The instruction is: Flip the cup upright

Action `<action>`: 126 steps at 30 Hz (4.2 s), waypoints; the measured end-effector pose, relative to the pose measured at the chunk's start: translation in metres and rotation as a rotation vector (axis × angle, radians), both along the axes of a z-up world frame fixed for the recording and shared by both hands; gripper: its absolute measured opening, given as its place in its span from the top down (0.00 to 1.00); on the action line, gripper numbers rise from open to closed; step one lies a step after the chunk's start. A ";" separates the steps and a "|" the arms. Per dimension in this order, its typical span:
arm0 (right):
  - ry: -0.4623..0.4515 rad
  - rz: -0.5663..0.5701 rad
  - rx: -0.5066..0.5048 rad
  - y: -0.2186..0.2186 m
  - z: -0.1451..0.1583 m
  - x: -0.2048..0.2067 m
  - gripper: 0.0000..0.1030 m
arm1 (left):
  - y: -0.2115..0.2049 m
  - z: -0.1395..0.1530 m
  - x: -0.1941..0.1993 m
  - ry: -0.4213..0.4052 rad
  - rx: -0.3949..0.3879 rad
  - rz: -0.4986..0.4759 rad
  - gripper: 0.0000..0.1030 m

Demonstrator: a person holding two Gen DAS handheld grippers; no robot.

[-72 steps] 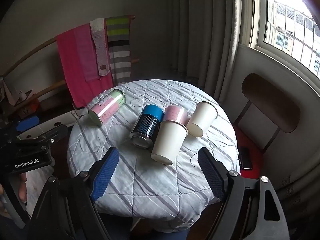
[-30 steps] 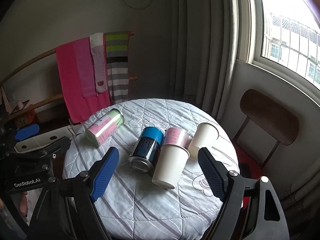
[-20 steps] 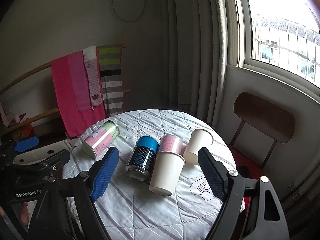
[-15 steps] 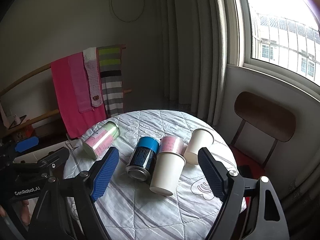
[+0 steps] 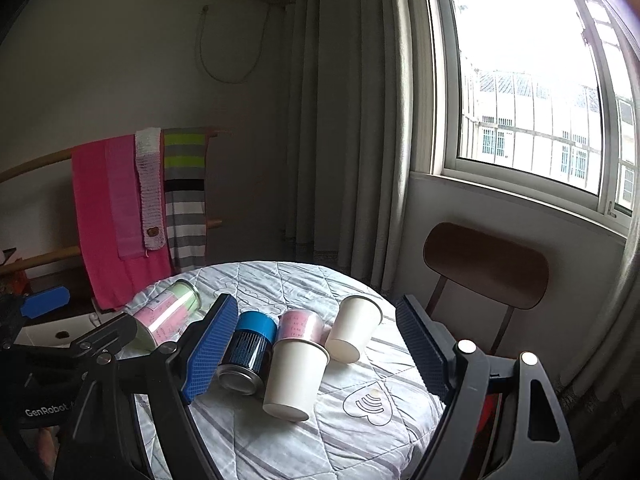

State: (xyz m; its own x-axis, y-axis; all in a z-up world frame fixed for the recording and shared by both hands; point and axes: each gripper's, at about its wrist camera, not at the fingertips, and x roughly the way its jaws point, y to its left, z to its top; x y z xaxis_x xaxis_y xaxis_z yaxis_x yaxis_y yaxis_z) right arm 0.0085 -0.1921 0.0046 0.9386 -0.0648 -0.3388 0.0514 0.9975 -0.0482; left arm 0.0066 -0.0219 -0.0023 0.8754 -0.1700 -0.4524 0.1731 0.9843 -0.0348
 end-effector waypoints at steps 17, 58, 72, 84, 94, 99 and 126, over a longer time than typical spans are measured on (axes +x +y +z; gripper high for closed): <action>-0.022 -0.005 -0.015 0.004 -0.004 -0.004 0.20 | 0.003 -0.001 -0.003 -0.016 0.000 -0.019 0.00; 0.151 -0.007 0.045 0.014 -0.025 0.062 0.20 | 0.052 -0.072 0.206 0.457 0.203 -0.064 0.00; 0.205 -0.003 0.014 0.024 -0.039 0.081 0.20 | 0.049 -0.134 0.243 0.649 0.188 -0.145 0.31; 0.243 0.004 -0.007 0.036 -0.041 0.078 0.20 | 0.047 -0.117 0.194 0.647 0.148 -0.183 0.31; 0.273 -0.001 -0.014 0.040 -0.041 0.065 0.20 | 0.021 -0.122 0.123 0.660 0.066 -0.257 0.31; 0.306 0.011 -0.022 0.042 -0.043 0.065 0.20 | 0.016 -0.127 0.105 0.649 0.086 -0.262 0.30; 0.725 0.107 0.341 0.086 -0.072 0.102 0.20 | 0.152 -0.079 0.061 0.495 0.048 -0.087 0.07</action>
State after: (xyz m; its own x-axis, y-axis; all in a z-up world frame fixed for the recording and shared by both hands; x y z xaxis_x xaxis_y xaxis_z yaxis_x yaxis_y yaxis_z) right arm 0.1106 -0.1064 -0.0673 0.4727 0.2301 -0.8507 0.0275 0.9610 0.2752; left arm 0.0677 0.1301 -0.0812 0.5378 -0.2017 -0.8186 0.2285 0.9695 -0.0887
